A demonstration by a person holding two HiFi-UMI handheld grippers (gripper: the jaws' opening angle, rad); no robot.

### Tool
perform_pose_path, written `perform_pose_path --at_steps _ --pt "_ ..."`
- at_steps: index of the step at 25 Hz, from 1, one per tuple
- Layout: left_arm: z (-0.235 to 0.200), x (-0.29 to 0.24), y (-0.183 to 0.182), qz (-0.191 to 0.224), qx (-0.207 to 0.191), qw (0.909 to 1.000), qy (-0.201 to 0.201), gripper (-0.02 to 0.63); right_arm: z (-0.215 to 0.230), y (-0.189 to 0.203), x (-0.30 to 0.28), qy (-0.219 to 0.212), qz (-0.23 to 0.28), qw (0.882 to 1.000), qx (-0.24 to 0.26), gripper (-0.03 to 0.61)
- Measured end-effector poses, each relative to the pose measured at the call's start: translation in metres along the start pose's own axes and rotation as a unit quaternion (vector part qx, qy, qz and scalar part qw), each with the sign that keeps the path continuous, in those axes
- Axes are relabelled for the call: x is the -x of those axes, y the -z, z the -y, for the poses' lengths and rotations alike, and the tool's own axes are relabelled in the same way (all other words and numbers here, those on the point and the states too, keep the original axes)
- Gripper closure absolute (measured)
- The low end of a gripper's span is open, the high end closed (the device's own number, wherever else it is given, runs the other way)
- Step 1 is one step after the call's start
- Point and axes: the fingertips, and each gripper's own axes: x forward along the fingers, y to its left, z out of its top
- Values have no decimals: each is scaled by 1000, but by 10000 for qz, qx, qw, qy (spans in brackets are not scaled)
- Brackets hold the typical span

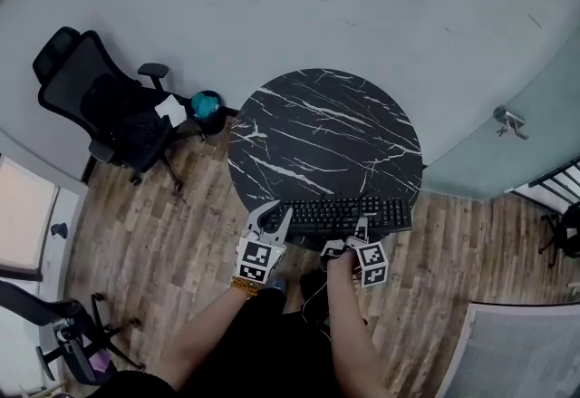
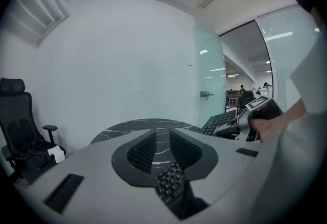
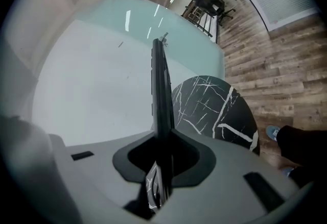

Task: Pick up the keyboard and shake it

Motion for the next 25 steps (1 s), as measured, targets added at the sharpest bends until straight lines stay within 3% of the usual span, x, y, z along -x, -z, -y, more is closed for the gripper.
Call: perform_pose_path --at_steps 10,15,25 --pt "5 -5 34 -395 0 9992 38 528 55 37 3 827 -203 9941 -677 502" --pt "10 -1 52 -533 25 9985 86 528 85 59 9 1294 -111 9841 -1209 500" --pt "36 19 135 -1179 109 9928 195 526 89 67 7 1189 -273 9843 -1277 502"
